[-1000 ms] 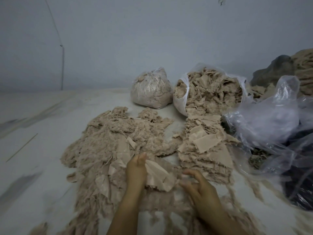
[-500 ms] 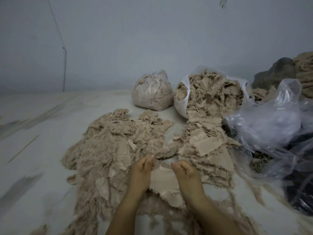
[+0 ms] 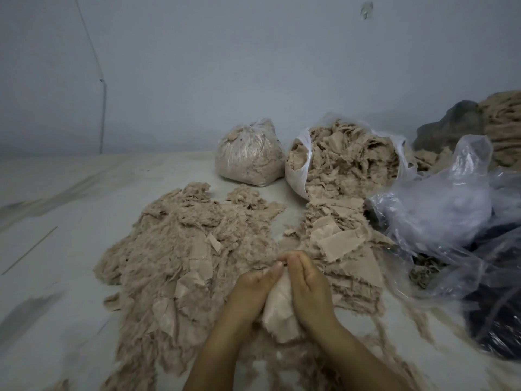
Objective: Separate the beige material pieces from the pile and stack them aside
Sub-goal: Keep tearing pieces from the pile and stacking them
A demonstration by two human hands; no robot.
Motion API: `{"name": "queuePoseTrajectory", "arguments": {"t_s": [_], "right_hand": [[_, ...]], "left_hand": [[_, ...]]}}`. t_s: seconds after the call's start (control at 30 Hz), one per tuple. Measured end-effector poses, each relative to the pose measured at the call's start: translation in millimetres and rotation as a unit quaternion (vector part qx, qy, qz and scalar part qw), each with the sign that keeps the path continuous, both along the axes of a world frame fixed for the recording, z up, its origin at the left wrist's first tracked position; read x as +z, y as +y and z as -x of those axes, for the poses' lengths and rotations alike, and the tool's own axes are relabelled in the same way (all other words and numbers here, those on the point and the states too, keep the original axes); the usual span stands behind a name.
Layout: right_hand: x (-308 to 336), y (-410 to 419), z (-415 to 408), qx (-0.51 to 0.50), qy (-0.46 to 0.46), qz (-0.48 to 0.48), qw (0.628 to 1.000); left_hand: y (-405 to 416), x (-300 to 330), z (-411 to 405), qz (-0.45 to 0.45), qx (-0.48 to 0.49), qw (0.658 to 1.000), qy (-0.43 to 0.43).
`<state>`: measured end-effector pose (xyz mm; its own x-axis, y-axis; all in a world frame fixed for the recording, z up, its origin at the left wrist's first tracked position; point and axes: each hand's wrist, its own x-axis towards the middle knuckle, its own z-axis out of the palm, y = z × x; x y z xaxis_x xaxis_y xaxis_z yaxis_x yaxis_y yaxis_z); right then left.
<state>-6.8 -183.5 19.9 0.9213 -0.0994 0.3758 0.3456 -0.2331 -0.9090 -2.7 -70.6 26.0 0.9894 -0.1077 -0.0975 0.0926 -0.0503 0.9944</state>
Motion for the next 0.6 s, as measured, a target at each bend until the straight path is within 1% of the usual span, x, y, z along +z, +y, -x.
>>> {"name": "queuePoseTrajectory", "arguments": {"t_s": [0.07, 0.1, 0.13, 0.2, 0.27, 0.3, 0.33, 0.4, 0.43, 0.5, 0.53, 0.6], "right_hand": [[-4, -6, 1, -0.016, 0.011, 0.032, 0.999], [-9, -10, 2, -0.020, 0.024, 0.061, 0.998], [-13, -15, 4, -0.019, 0.042, 0.078, 0.996], [-22, -25, 10, -0.005, 0.092, 0.119, 0.989], [-24, -29, 14, -0.001, 0.130, 0.178, 0.975], [-22, -27, 15, 0.015, 0.141, 0.161, 0.977], [-20, -24, 15, 0.050, 0.156, 0.097, 0.982], [-13, -15, 13, 0.130, 0.193, -0.068, 0.970], [-12, -11, 12, 0.131, 0.201, -0.128, 0.962], [-12, -9, 9, 0.073, 0.193, -0.204, 0.957], [-13, -9, 7, 0.037, 0.181, -0.226, 0.956], [-13, -12, 2, -0.014, 0.157, -0.226, 0.961]], "left_hand": [[-2, -2, -3, 0.019, 0.108, 0.994, -0.023], [0, -2, -6, 0.042, 0.161, 0.986, -0.032], [5, -1, -9, 0.072, 0.194, 0.978, -0.034], [15, 2, -14, 0.085, 0.207, 0.974, -0.037], [16, 3, -14, 0.060, 0.181, 0.981, -0.041], [14, 3, -13, 0.055, 0.160, 0.985, -0.042], [9, 4, -11, 0.057, 0.136, 0.988, -0.042], [0, 2, -8, 0.069, 0.100, 0.992, -0.044], [-2, 2, -8, 0.064, 0.106, 0.991, -0.054], [-3, 1, -9, 0.054, 0.149, 0.985, -0.074], [-2, 0, -10, 0.066, 0.164, 0.981, -0.076], [-1, -4, -9, 0.084, 0.167, 0.980, -0.069]]}}
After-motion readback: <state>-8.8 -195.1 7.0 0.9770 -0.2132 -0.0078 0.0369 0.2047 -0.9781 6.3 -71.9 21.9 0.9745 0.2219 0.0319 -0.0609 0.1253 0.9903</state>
